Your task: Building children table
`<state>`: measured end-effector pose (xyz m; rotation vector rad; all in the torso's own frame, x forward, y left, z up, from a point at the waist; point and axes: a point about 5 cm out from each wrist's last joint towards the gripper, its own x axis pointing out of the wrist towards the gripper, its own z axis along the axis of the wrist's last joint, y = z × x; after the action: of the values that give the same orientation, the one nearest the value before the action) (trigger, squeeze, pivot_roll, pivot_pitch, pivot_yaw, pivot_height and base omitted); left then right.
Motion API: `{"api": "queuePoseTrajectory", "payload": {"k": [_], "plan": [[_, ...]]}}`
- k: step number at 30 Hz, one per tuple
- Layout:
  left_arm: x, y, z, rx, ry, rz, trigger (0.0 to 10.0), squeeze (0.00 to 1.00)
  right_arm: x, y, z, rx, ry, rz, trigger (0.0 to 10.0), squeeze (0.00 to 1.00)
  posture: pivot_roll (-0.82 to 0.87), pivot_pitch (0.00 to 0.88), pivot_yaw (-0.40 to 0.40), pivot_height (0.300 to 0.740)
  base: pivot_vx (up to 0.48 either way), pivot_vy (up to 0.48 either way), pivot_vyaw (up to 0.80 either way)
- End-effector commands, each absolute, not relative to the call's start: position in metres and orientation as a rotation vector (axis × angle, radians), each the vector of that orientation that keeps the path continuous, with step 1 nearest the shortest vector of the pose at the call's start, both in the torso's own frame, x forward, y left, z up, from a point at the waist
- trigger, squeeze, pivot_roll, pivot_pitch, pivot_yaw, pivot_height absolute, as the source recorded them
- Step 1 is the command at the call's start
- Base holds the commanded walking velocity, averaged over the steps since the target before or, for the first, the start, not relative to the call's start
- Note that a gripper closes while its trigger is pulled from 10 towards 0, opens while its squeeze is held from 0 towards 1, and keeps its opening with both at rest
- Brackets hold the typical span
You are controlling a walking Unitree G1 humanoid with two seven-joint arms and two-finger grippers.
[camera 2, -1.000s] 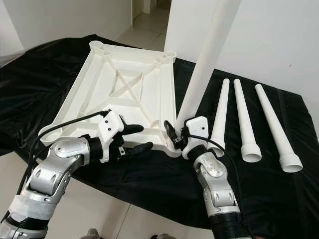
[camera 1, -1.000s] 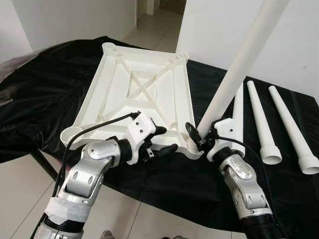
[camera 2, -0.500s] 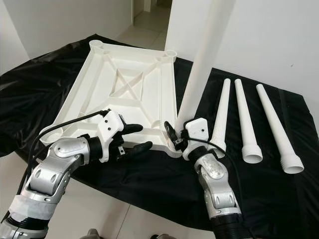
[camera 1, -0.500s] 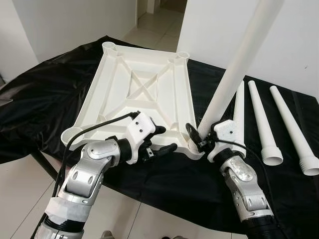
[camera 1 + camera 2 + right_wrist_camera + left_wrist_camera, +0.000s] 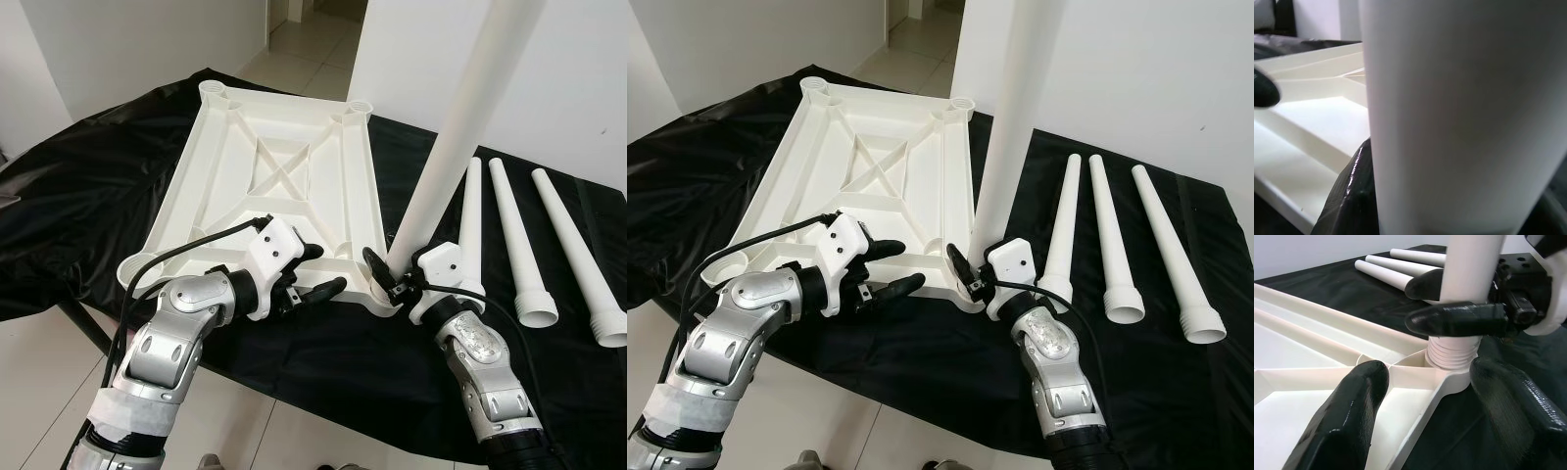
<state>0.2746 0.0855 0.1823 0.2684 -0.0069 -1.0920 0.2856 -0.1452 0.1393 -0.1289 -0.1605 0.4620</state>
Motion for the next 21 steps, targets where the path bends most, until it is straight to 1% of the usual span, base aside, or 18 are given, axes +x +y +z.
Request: {"api": "queuePoseTrajectory", "payload": {"k": [1, 3, 13, 17, 19, 21], "plan": [[0.2786, 0.0867, 0.1854, 0.268, -0.024, -0.985, 10.0, 0.00, 0.2832, -0.1601, 0.1019, -0.087, 0.060, 0.388, 10.0, 0.00, 0.07, 0.095, -0.065, 0.740, 0.000, 0.000, 0.00], [0.2785, 0.0867, 0.1857, 0.267, -0.024, -0.984, 10.0, 0.00, 0.2857, -0.1628, 0.1006, -0.060, 0.086, 0.356, 10.0, 0.00, 0.07, 0.095, -0.066, 0.740, 0.000, 0.000, 0.00], [0.2773, 0.0871, 0.1860, 0.267, -0.024, -0.982, 10.0, 0.00, 0.2852, -0.1603, 0.0965, -0.058, 0.099, 0.339, 10.0, 0.00, 0.08, 0.096, -0.070, 0.740, 0.000, 0.000, 0.00], [0.2768, 0.0869, 0.1861, 0.264, -0.024, -0.984, 10.0, 0.00, 0.2832, -0.1612, 0.0936, -0.033, 0.109, 0.303, 10.0, 0.00, 0.08, 0.099, -0.070, 0.740, 0.000, 0.000, 0.00], [0.2765, 0.0865, 0.1862, 0.264, -0.024, -0.987, 10.0, 0.00, 0.2845, -0.1632, 0.0921, -0.003, 0.125, 0.242, 10.0, 0.00, 0.08, 0.098, -0.070, 0.740, 0.000, 0.000, 0.00], [0.2764, 0.0864, 0.1863, 0.264, -0.025, -0.988, 10.0, 0.00, 0.2852, -0.1633, 0.0920, 0.004, 0.129, 0.226, 10.0, 0.00, 0.08, 0.098, -0.070, 0.740, 0.000, 0.000, 0.00]]}}
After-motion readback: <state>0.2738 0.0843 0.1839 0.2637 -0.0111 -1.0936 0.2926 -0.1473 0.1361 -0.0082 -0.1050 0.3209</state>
